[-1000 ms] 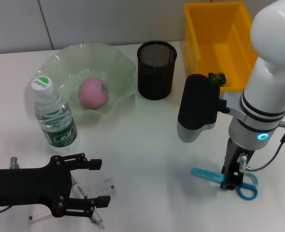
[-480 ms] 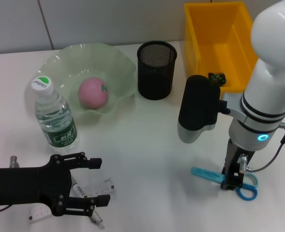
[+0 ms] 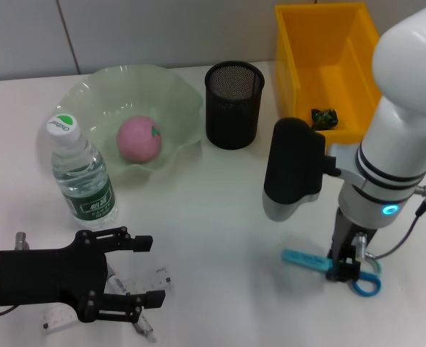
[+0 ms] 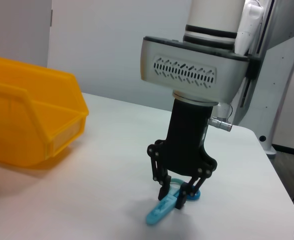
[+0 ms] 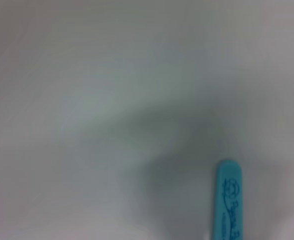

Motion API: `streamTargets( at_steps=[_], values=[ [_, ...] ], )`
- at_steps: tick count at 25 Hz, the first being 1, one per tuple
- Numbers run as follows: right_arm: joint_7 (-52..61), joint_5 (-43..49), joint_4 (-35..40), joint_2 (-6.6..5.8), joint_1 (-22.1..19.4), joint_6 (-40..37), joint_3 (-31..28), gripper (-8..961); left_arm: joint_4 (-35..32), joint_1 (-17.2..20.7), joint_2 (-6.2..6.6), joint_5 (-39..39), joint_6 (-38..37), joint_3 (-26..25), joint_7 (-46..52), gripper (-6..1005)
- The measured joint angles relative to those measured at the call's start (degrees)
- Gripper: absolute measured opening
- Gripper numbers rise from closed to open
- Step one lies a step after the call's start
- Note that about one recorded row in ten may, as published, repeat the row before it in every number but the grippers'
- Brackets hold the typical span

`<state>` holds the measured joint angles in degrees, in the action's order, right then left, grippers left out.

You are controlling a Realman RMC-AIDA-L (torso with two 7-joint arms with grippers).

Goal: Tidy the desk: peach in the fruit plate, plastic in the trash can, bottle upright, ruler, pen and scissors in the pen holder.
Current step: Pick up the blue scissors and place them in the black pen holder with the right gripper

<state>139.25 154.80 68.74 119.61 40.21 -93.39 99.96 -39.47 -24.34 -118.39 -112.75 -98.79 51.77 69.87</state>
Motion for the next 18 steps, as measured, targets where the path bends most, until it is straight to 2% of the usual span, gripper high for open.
streamTargets(
  at_steps=[18],
  values=[
    [-1.48, -1.45, 5.04, -0.26, -0.23, -0.11, -7.16, 223, 0.00, 0.22, 0.00, 0.75, -0.13, -0.18, 0.00, 862]
  ],
)
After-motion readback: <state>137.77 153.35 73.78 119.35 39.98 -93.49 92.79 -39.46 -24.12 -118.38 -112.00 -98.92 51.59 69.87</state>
